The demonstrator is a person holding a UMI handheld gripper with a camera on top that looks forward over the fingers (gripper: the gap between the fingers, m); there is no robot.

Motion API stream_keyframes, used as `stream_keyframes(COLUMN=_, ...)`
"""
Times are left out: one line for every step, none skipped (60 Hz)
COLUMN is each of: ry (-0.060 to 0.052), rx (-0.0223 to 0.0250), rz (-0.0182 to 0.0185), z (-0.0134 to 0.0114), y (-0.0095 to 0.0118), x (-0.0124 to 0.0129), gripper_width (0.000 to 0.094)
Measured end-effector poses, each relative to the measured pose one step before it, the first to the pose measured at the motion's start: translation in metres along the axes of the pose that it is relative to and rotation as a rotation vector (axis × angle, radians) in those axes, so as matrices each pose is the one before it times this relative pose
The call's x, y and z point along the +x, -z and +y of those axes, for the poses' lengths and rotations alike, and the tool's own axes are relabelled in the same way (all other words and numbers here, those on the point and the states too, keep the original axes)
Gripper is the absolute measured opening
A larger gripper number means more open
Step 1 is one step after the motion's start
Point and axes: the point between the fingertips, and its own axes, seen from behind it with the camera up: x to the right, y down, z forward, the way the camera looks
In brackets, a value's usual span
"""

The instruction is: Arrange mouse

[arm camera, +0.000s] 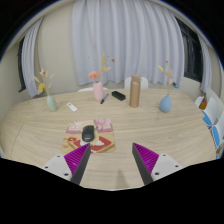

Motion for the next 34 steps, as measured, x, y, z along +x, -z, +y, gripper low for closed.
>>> stream_keyframes(ry=-0.0013, rx=-0.00081, rz=0.0126, z=0.0033, y=0.00684, x=0.00713, gripper_width=0.086)
stream_keyframes(ry=-0.0018, rx=-0.00076, rz=0.0104, z=0.00413, y=0.00616, x=0.00678, gripper_width=0.0859)
stream_keyframes(ry=-0.0023, rx=-0.00196, rz=0.00877, z=0.00399, y=0.00646, x=0.00689, gripper_width=0.086)
stream_keyframes(ry=-0.0039, rx=-0.00075, rz=0.00856, z=0.00399, y=0.00631, x=0.0068, gripper_width=0.0864)
stream_keyframes(ry=-0.005, rx=0.00036, rz=0.00766, z=0.00361, y=0.00602, x=0.00671, gripper_width=0.0867)
stream_keyframes(ry=-0.0056, rx=0.00016, rz=0.00762, z=0.00354, y=0.00569, x=0.00682, gripper_width=0.0867)
stream_keyframes(ry=-0.0059, rx=0.00263, rz=0.00606, z=0.00454, y=0.00596, x=0.00782, gripper_width=0.0867)
stream_keyframes(ry=-0.0036, rx=-0.00079, rz=0.00622, z=0.00235, y=0.00535, x=0.00646, gripper_width=0.0866)
stream_keyframes(ry=-0.0034, rx=0.00084, rz=0.00529, z=0.00266, y=0.00513, x=0.00622, gripper_width=0.0867)
stream_keyframes(ry=-0.0021, rx=0.00005, rz=0.0049, z=0.00306, y=0.00458, x=0.00615, gripper_width=0.0866)
stream_keyframes(ry=-0.0025, rx=-0.0014, rz=0.00529, z=0.00292, y=0.0047, x=0.00632, gripper_width=0.0866)
stream_keyframes(ry=-0.0029, rx=-0.00133, rz=0.00644, z=0.00307, y=0.00411, x=0.00631, gripper_width=0.0866)
stream_keyframes(ry=-0.0023, rx=-0.00045, rz=0.00679, z=0.0028, y=0.00384, x=0.00601, gripper_width=0.0866)
stream_keyframes(ry=-0.0007, rx=0.00199, rz=0.00702, z=0.00342, y=0.00279, x=0.00485, gripper_width=0.0867)
stream_keyframes(ry=0.0007, rx=0.00058, rz=0.0043, z=0.00198, y=0.00493, x=0.00574, gripper_width=0.0868)
stream_keyframes(ry=0.0014, rx=0.00244, rz=0.00311, z=0.00197, y=0.00382, x=0.00519, gripper_width=0.087)
stream_keyframes(ry=0.0018, rx=0.00262, rz=0.00258, z=0.00168, y=0.00346, x=0.00511, gripper_width=0.0869)
stream_keyframes(ry=0.0028, rx=0.00189, rz=0.00316, z=0.0019, y=0.00357, x=0.00507, gripper_width=0.0869)
stream_keyframes(ry=0.0045, rx=0.0007, rz=0.00329, z=0.00231, y=0.00376, x=0.0052, gripper_width=0.0868)
stream_keyframes(ry=0.0051, rx=0.00024, rz=0.00172, z=0.00213, y=0.00308, x=0.00444, gripper_width=0.0868)
stream_keyframes(ry=0.004, rx=-0.00092, rz=-0.00055, z=0.00213, y=0.00261, x=0.00411, gripper_width=0.0868)
stream_keyframes(ry=0.0003, rx=-0.00243, rz=-0.00009, z=0.00256, y=0.00095, x=0.0021, gripper_width=0.0868)
stream_keyframes(ry=-0.0019, rx=-0.00287, rz=-0.00164, z=0.00263, y=0.00262, x=0.00389, gripper_width=0.0868)
stream_keyframes(ry=0.0001, rx=-0.00105, rz=0.00155, z=0.00263, y=0.00184, x=0.00398, gripper_width=0.0866)
stream_keyframes(ry=0.0039, rx=-0.00114, rz=0.00424, z=0.00239, y=0.00204, x=0.00494, gripper_width=0.0866)
stream_keyframes(ry=0.0059, rx=-0.00189, rz=0.00454, z=0.00264, y=0.00207, x=0.00498, gripper_width=0.0867)
stream_keyframes(ry=0.0049, rx=-0.00334, rz=0.00285, z=0.0027, y=0.00214, x=0.00416, gripper_width=0.0867)
stream_keyframes(ry=0.0056, rx=-0.00239, rz=0.00093, z=0.00223, y=0.00216, x=0.00331, gripper_width=0.0866)
stream_keyframes(ry=0.0058, rx=-0.00165, rz=-0.00141, z=0.00222, y=0.0022, x=0.00258, gripper_width=0.0867)
stream_keyframes(ry=0.005, rx=-0.00204, rz=-0.00279, z=0.0023, y=0.00188, x=0.00108, gripper_width=0.0867)
stream_keyframes(ry=0.0033, rx=-0.00265, rz=-0.00494, z=0.00219, y=0.00198, x=0.00176, gripper_width=0.0866)
stream_keyframes(ry=0.0015, rx=-0.00298, rz=-0.00612, z=0.00245, y=0.00252, x=0.00153, gripper_width=0.0865)
stream_keyframes(ry=0.0009, rx=-0.00066, rz=-0.004, z=0.00161, y=0.00192, x=0.00136, gripper_width=0.0863)
stream_keyframes(ry=0.0006, rx=0.00009, rz=-0.00244, z=0.0012, y=0.00158, x=0.00136, gripper_width=0.0861)
